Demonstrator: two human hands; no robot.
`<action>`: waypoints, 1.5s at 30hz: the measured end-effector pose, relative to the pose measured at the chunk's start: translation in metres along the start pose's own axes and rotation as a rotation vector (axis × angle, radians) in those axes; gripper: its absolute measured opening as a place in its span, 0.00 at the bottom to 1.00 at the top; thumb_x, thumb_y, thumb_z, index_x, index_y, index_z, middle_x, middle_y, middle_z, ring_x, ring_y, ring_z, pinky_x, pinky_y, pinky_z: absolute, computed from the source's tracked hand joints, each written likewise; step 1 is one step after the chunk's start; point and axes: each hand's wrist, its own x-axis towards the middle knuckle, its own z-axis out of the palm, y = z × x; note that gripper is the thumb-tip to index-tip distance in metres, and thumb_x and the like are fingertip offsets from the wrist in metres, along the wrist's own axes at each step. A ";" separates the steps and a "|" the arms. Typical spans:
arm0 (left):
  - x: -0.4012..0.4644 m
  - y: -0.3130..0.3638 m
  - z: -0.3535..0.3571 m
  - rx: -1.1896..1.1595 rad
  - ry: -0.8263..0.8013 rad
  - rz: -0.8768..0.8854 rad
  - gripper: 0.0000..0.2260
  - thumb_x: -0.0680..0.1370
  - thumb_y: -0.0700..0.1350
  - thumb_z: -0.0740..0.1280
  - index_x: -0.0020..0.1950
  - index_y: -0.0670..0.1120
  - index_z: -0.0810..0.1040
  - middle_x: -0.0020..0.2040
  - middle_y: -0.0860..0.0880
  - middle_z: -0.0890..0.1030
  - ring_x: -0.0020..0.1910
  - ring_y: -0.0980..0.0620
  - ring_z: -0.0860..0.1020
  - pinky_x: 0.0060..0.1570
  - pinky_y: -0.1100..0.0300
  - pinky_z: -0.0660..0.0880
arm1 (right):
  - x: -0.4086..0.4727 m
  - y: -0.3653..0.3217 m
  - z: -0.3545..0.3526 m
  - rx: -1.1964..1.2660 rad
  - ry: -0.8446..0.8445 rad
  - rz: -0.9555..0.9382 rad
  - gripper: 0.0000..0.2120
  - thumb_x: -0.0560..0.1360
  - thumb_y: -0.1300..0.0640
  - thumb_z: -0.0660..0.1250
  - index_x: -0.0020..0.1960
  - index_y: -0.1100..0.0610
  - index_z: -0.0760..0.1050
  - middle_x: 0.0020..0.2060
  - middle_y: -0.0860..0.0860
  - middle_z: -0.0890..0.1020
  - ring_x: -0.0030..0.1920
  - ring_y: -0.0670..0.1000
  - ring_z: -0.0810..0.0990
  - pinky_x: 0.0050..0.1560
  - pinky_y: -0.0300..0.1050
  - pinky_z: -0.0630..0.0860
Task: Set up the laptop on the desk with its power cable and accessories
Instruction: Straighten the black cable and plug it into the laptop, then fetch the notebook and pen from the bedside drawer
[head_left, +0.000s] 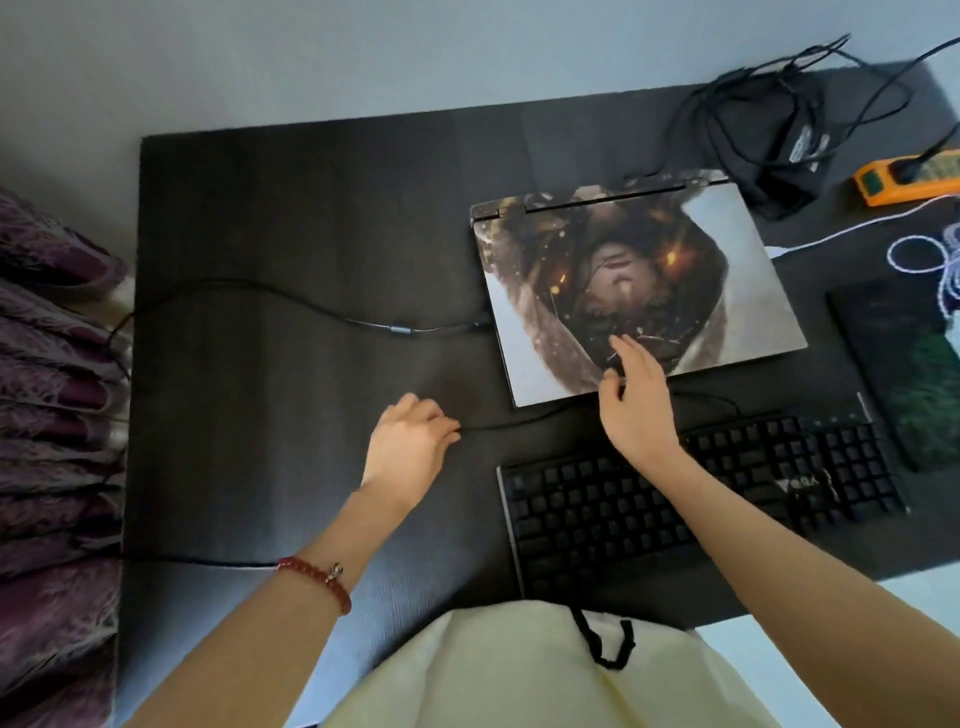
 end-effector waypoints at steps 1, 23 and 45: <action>0.002 0.003 0.001 0.067 0.109 0.040 0.03 0.66 0.38 0.75 0.38 0.42 0.84 0.35 0.43 0.80 0.36 0.42 0.76 0.33 0.55 0.73 | -0.010 0.002 -0.004 0.008 0.013 -0.017 0.19 0.78 0.63 0.57 0.69 0.60 0.65 0.68 0.57 0.69 0.70 0.55 0.63 0.71 0.50 0.59; -0.039 0.323 0.037 0.057 -0.086 -0.093 0.22 0.78 0.49 0.58 0.72 0.48 0.63 0.74 0.44 0.61 0.72 0.43 0.57 0.70 0.42 0.51 | -0.245 0.201 -0.237 0.099 0.335 0.054 0.15 0.75 0.69 0.59 0.60 0.64 0.75 0.55 0.60 0.80 0.58 0.59 0.76 0.59 0.45 0.68; -0.260 1.238 0.280 -0.380 -0.539 1.225 0.14 0.78 0.47 0.60 0.61 0.45 0.75 0.60 0.45 0.78 0.59 0.47 0.75 0.59 0.51 0.71 | -0.730 0.695 -0.677 0.173 1.160 0.984 0.14 0.78 0.63 0.56 0.61 0.59 0.74 0.55 0.57 0.81 0.49 0.55 0.79 0.45 0.41 0.70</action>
